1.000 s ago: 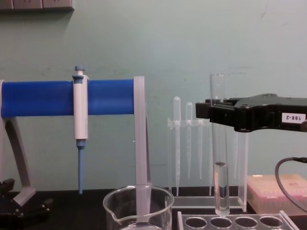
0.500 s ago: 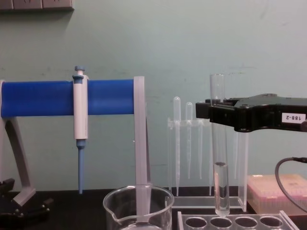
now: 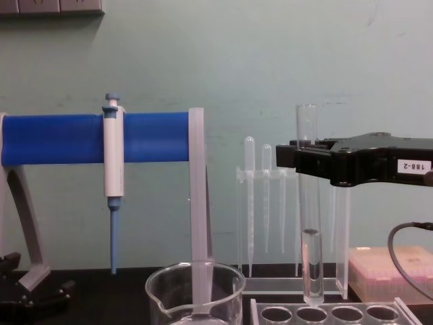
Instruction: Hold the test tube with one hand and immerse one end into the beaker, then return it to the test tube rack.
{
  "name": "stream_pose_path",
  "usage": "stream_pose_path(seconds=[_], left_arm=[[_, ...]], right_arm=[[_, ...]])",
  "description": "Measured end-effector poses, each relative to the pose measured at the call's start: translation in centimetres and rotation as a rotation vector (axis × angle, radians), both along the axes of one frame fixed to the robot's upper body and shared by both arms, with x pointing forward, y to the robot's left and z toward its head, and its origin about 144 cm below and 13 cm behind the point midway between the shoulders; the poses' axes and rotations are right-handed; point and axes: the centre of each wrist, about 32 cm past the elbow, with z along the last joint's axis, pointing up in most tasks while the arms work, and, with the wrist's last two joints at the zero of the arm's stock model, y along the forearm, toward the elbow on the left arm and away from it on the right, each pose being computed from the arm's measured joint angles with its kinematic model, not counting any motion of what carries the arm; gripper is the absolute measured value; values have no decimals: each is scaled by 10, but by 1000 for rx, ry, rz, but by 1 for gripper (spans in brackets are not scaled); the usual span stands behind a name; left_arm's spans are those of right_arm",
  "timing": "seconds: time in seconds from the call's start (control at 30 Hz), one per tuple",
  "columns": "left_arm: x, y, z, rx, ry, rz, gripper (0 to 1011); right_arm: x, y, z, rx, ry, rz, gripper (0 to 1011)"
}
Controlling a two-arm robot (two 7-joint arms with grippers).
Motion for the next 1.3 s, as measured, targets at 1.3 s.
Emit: stream_pose_path(seconds=[1.3], left_arm=[[0,0,0,0,0,0,1000]], right_arm=[[40,68,22,59,-53,136,228]])
